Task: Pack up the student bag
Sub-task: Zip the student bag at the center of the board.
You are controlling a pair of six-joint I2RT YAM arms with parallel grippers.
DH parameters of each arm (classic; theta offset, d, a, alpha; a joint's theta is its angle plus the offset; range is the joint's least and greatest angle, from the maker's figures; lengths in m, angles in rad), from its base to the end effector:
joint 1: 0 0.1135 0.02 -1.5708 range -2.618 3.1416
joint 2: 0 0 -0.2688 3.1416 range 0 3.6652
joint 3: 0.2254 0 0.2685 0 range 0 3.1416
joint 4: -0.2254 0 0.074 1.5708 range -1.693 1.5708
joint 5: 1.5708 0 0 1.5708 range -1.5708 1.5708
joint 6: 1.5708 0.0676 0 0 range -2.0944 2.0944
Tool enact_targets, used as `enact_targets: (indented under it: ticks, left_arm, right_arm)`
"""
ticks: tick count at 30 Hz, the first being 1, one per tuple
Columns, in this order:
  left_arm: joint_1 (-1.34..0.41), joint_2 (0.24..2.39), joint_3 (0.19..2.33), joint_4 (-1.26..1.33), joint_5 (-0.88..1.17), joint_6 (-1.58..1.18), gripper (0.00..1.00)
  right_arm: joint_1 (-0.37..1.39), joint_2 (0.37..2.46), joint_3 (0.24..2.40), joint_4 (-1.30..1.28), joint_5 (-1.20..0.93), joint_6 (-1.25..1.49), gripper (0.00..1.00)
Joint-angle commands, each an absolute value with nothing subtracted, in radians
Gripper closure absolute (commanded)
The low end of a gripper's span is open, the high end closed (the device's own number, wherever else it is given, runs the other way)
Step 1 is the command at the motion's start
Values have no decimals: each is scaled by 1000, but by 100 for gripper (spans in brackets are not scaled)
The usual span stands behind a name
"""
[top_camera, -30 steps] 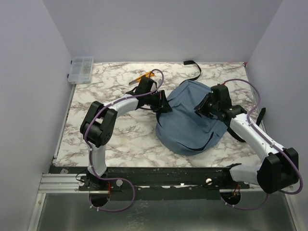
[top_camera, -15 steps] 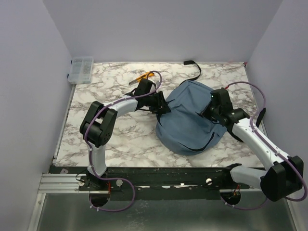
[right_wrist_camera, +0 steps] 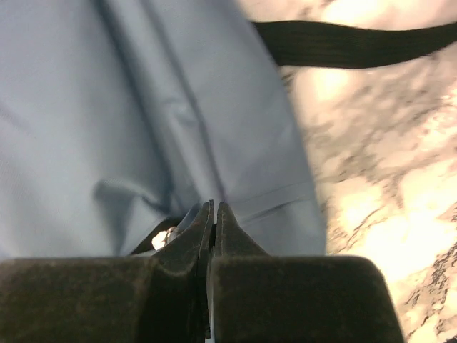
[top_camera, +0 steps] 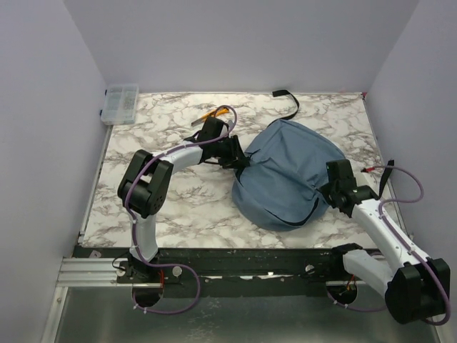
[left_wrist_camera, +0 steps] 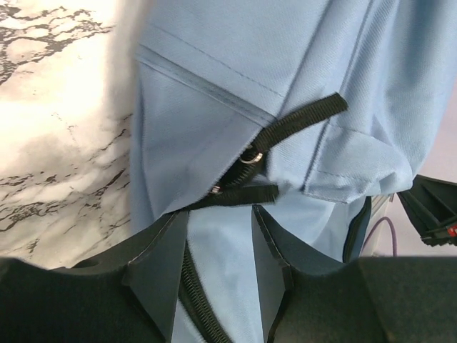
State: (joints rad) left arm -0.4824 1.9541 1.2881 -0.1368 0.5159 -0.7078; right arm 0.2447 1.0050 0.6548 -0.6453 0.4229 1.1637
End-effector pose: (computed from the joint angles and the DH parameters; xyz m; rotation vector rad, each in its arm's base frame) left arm 0.3882 -0.2409 0.1528 -0.0167 2.5653 -1.1351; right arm 0.2164 0.0254 0.1932 1.2202 2.1167 0.0681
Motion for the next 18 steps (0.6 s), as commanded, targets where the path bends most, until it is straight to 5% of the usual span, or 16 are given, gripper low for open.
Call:
enact_targets:
  ticks: [1,7,11,18]
  left_arm:
    - [-462,1934,1298,-178,443,-676,56]
    - [-466,1879,1299,-178,467,-659,52]
    - [-465,1781,1296,-181,493,-623,44]
    - [-473,1533,1257,-183,577,-526,36]
  right_arm:
    - [92,967,540,-701,476,1240,100]
    - [84,924,629,-601,389,923,99]
    - [84,860,693,-551,287,728,63]
    - [84,865,924,-548,68,515,27]
